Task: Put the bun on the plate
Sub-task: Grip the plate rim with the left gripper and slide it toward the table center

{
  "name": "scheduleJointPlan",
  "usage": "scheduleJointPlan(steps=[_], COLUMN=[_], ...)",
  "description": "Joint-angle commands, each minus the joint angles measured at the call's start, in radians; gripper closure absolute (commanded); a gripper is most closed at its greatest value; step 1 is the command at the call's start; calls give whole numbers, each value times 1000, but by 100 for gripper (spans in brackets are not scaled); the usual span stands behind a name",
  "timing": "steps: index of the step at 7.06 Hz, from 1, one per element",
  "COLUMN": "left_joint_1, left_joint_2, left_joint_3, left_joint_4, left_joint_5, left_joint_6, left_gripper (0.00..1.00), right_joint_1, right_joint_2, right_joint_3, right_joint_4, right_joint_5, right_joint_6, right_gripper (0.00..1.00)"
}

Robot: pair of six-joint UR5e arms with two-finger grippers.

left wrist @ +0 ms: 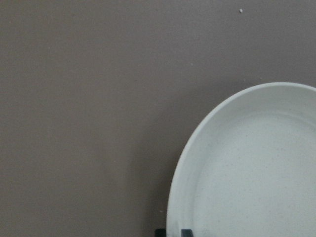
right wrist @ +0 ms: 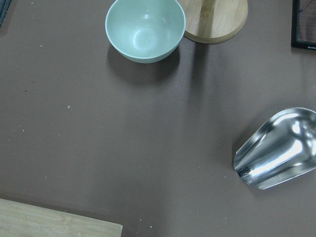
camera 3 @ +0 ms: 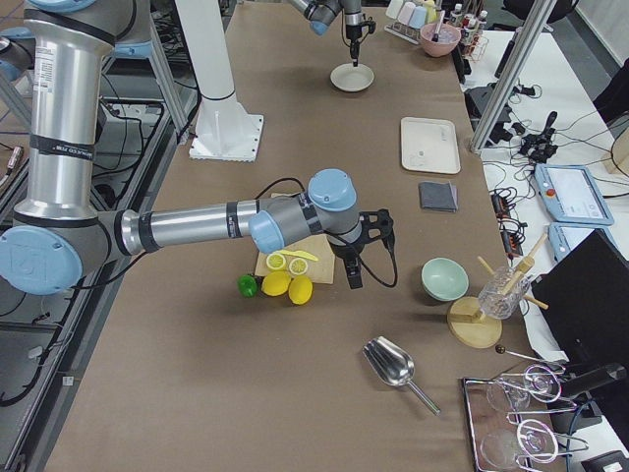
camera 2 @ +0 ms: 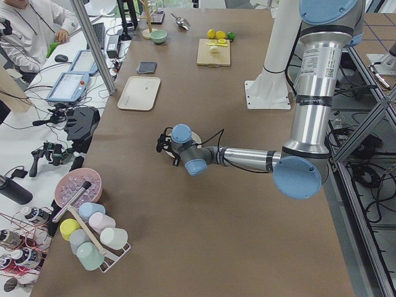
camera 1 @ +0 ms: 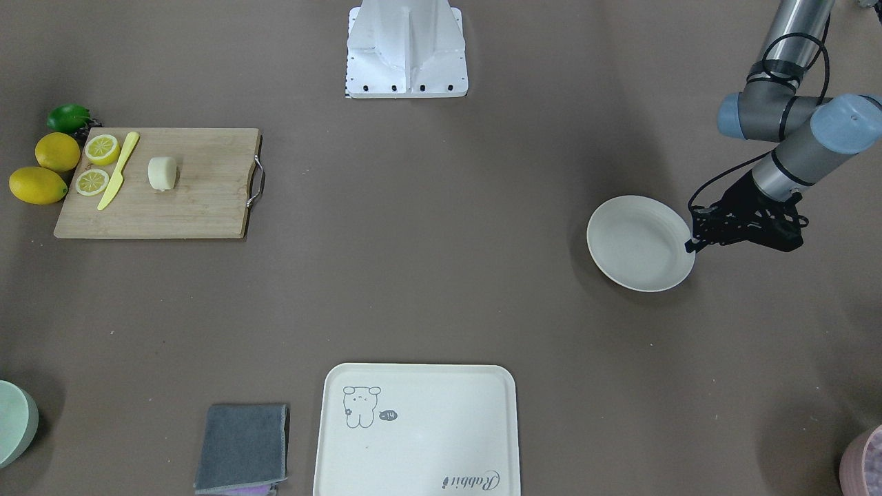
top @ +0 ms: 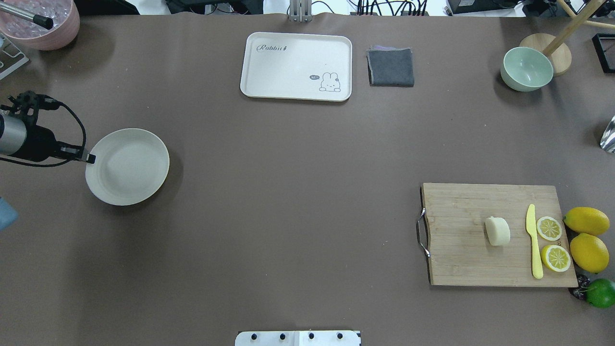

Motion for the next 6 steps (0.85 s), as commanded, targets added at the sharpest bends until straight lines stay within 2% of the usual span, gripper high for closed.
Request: scheduleJointPlan(steps=[1,2,3,4,5,6], left_joint_1=[-3,11,60,189,269,334], left_joint_2=[-26,-85,-130,-162,-235,-324], left_joint_3=[-111,-139,-145,-144,-153,-194], left_joint_4=[2,4,8,22,125,298], left_joint_5=[1,15,59,218,294,339], left_joint_6=[-259,-407,-436,-450,-452,-452], left_gripper=[100,100,100,100,100,100], right_joint_1=[0,0,0,0,0,0], right_joint_2=[0,0,0,1,0,1], right_joint_3=[0,0,0,2,0,2], right_joint_4=[0,0,0,0,0,0], right_joint_5=[0,0,0,2,2,3], right_joint_6=[2,2,3,6,5,6], right_gripper=[0,0,0,0,0,0])
